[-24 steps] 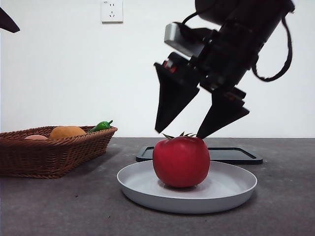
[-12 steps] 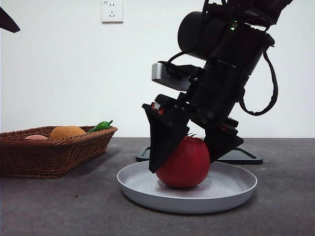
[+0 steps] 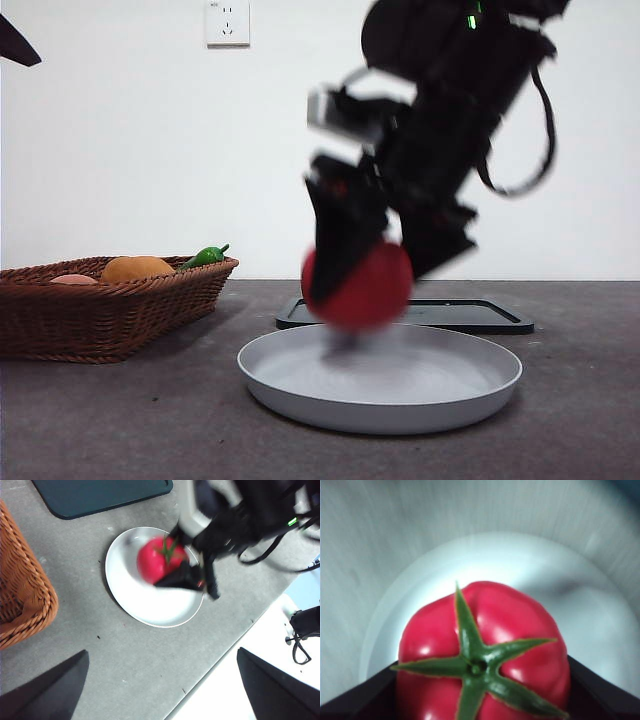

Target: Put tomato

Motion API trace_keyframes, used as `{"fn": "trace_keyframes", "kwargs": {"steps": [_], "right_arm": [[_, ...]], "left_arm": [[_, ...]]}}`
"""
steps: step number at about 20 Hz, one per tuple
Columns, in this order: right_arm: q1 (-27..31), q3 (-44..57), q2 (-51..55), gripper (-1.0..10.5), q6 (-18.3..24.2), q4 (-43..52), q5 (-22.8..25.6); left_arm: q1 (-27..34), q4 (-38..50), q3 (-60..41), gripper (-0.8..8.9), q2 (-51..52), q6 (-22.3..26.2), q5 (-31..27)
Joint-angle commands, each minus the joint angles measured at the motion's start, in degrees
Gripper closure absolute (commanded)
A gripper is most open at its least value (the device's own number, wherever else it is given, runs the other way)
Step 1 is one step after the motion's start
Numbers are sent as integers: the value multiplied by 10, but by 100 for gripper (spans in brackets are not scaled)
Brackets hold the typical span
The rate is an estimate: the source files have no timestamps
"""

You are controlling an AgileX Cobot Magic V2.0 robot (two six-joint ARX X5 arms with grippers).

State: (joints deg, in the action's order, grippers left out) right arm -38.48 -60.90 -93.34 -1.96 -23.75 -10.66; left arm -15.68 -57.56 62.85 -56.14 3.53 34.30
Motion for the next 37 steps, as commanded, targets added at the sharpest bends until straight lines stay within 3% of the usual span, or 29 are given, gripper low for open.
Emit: {"fn": "trace_keyframes", "kwargs": {"steps": [1, 7, 15, 21, 32, 37], "right_arm": [[5, -47, 9, 757, -3, 7, 23], [78, -146, -14, 757, 8, 26, 36], [167, -252, -175, 757, 26, 46, 25], [181, -299, -265, 757, 27, 50, 15], [180, -300, -307, 755, 26, 71, 16], [180, -300, -307, 590, 26, 70, 16]], "left_arm": [[-3, 5, 13, 349, -3, 5, 2], [-3, 6, 13, 349, -3, 5, 2], [-3, 5, 13, 349, -3, 5, 2], [-3, 5, 13, 349, -3, 5, 2], [-3, 3, 13, 349, -3, 5, 2], [-3, 4, 13, 349, -3, 5, 2]]}}
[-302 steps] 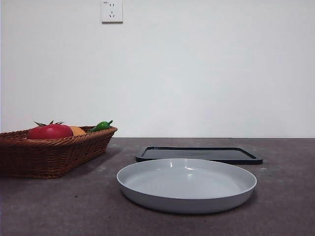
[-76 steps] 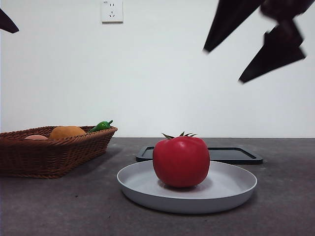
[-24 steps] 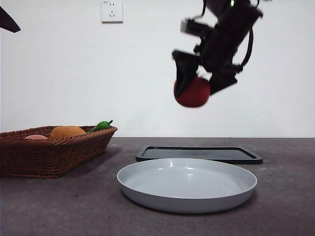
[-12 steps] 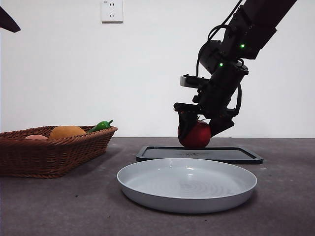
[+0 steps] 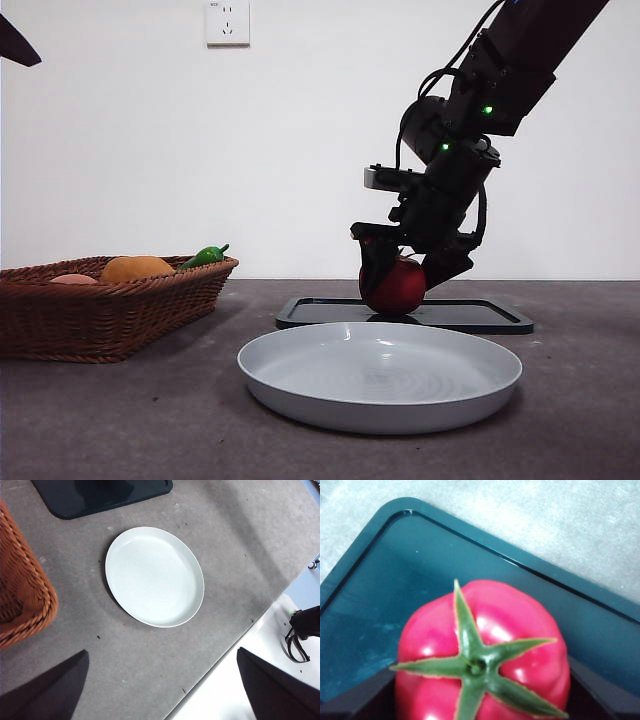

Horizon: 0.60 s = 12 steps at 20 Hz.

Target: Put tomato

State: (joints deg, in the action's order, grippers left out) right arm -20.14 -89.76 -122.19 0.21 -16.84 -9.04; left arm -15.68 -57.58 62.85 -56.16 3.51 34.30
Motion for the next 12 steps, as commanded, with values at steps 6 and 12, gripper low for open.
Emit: {"fn": "trace_keyframes", "kwargs": {"steps": [6, 12], "right_arm": [[-3, -11, -6, 409, 4, -7, -1], [-3, -11, 63, 407, 3, -82, 3]], "left_arm": [[-3, 4, 13, 349, -3, 10, 2], [-3, 5, 13, 349, -3, 13, 2]]}}
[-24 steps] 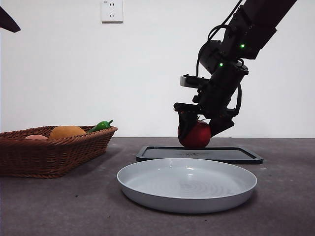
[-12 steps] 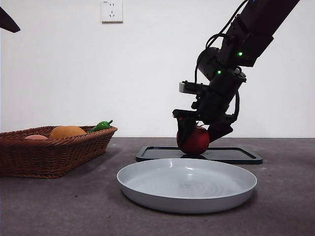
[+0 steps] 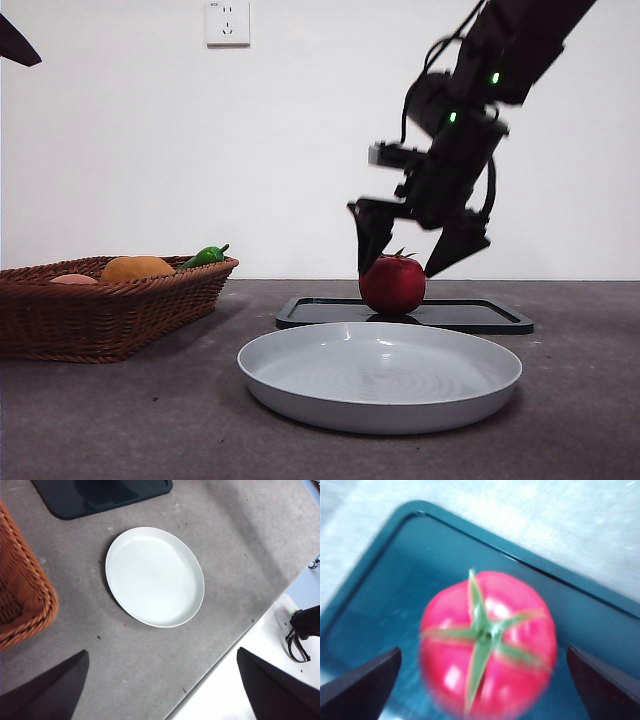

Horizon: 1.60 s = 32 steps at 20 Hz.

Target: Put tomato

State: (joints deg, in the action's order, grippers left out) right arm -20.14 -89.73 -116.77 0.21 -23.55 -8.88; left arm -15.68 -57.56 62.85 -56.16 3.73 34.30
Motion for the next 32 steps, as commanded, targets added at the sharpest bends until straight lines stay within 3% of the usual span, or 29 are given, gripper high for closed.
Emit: {"fn": "trace_keyframes", "kwargs": {"steps": [1, 10, 19, 24, 32], "right_arm": [[-3, -11, 24, 407, 4, -33, 2], [-14, -11, 224, 407, 0, -221, -1], [-76, -9, 348, 407, 0, -354, -1], [-106, 34, 450, 408, 0, -363, 0], [-124, 270, 647, 409, -25, -280, -19]], "left_arm": [[-3, 4, 13, 349, -3, 14, 2], [-3, 6, 13, 349, -3, 16, 2], [-3, 6, 13, 349, -3, 20, 2], [-3, 6, 13, 349, -3, 20, 2], [-3, 6, 13, 349, -3, 20, 2]]}}
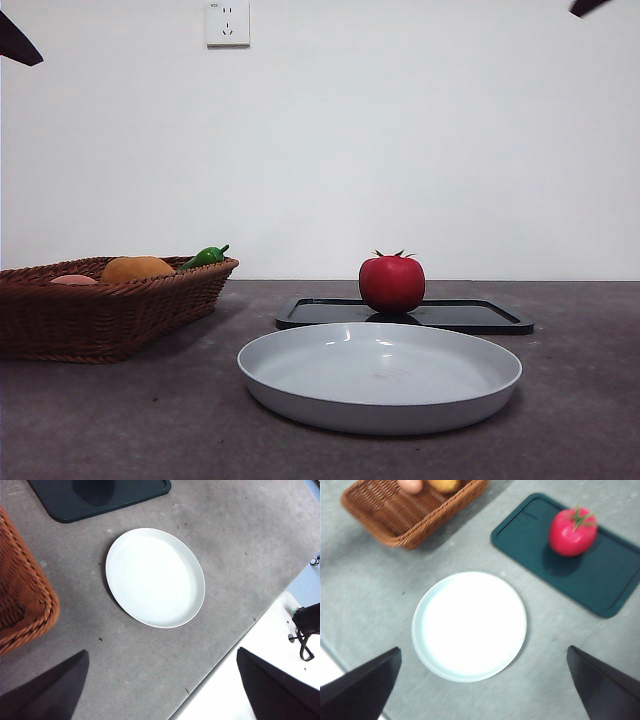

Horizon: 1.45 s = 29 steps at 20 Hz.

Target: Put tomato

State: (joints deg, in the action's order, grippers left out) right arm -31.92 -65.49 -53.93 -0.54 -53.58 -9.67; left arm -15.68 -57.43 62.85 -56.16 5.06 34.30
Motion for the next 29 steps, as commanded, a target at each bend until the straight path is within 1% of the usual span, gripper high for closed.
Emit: {"fn": "trace_keyframes", "kwargs": {"steps": [1, 4, 7, 8, 9, 11, 12, 13, 21, 29], "right_arm": [[-6, 57, 39, 408, -23, 34, -24], [-6, 120, 79, 409, -24, 59, -50], [-6, 142, 83, 425, -25, 73, -53], [-6, 142, 83, 492, -25, 73, -54], [-6, 142, 83, 656, -25, 77, -53], [-6, 142, 83, 934, -25, 84, -53], [-6, 142, 83, 939, -25, 87, -53], [-6, 142, 83, 939, -25, 89, -53], [-6, 142, 83, 939, -24, 115, -53], [-6, 142, 83, 939, -24, 116, -53]], "left_arm": [[-3, 5, 13, 349, -3, 7, 2], [-3, 4, 13, 349, -3, 7, 2], [-3, 3, 13, 354, -3, 7, 2], [-3, 2, 13, 383, -3, 7, 2], [-3, 1, 13, 469, -3, 7, 2], [-3, 1, 13, 668, -3, 7, 2], [-3, 1, 13, 791, -3, 7, 2], [-3, 1, 13, 805, -3, 7, 2], [-3, 1, 13, 804, -3, 7, 2], [-3, 1, 13, 804, -3, 7, 2]]}}
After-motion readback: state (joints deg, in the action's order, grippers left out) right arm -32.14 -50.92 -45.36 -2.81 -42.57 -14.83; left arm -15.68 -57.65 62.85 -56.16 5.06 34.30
